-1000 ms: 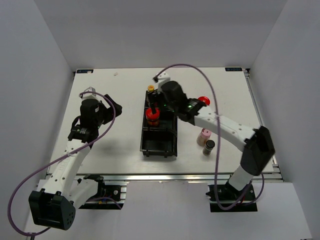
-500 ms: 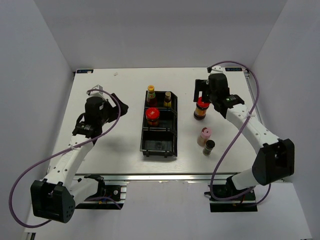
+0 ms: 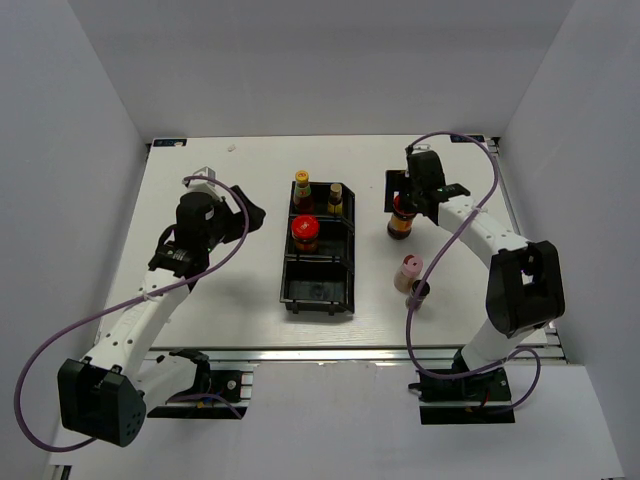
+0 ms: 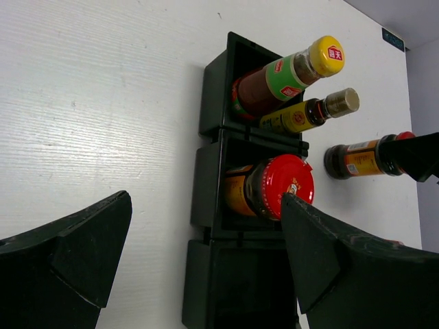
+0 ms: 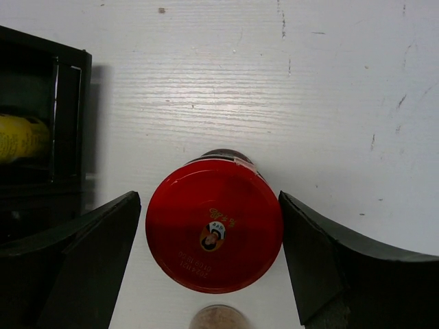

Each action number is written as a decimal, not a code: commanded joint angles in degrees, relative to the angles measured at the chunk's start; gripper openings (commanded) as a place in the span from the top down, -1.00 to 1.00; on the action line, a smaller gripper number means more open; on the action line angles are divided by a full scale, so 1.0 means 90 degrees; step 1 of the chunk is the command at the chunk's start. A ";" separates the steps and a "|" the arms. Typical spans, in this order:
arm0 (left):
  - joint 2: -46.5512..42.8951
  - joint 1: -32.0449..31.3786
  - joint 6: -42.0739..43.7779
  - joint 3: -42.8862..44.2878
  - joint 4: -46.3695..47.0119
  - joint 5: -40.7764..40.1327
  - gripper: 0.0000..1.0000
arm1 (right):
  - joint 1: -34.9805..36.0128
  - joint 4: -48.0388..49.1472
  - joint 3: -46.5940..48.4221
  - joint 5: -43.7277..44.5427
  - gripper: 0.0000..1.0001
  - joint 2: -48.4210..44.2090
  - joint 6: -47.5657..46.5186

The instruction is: Organize the condiment bottles

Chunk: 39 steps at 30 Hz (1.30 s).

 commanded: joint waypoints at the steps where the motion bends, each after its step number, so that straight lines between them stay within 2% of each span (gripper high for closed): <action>1: -0.0100 -0.0032 0.0072 0.0232 -0.0083 -0.0279 -0.96 | -0.0007 0.0048 0.0312 0.0162 -0.69 0.0067 0.0094; 4: -0.0100 -0.0032 0.0062 0.0251 -0.0113 -0.0309 -0.96 | 0.0003 0.0135 0.0234 0.0133 -0.41 -0.0021 0.0161; 5: -0.0110 -0.0032 0.0052 0.0251 -0.0103 -0.0299 -0.96 | 0.0003 0.0155 0.0214 0.0142 -0.23 -0.0089 0.0181; 7: -0.0119 -0.0032 0.0052 0.0261 -0.0103 -0.0211 -0.96 | 0.0003 0.0165 0.0165 0.0181 -0.04 -0.0167 0.0201; 8: -0.0148 -0.0032 0.0052 0.0261 -0.0084 -0.0192 -0.96 | 0.0013 0.0155 0.0155 0.0259 0.12 -0.0274 0.0201; 11: -0.0265 -0.0042 0.0062 0.0222 -0.0083 -0.0172 -0.96 | 0.0003 0.0087 0.0116 0.0289 0.22 -0.0537 0.0191; 18: -0.0461 -0.0042 0.0042 0.0105 -0.0083 -0.0240 -0.96 | 0.0286 -0.0128 0.0116 -0.0354 0.35 -0.1358 0.0025; 20: -0.0490 -0.0042 0.0033 0.0076 -0.0064 -0.0250 -0.96 | 0.0481 -0.0099 0.0058 -0.0775 0.37 -0.1621 0.0006; 24: -0.0490 -0.0042 0.0033 -0.0012 -0.0064 -0.0250 -0.96 | 0.1076 -0.0128 0.0077 -0.0718 0.37 -0.1847 -0.0082; 30: -0.0529 -0.0042 0.0052 -0.0022 -0.0064 -0.0260 -0.96 | 0.1906 -0.0050 0.0340 -0.0610 0.39 -0.1682 -0.0082; 39: -0.0588 -0.0042 0.0052 -0.0012 -0.0103 -0.0279 -0.96 | 0.2532 0.0291 0.0770 -0.0591 0.42 -0.1008 -0.0102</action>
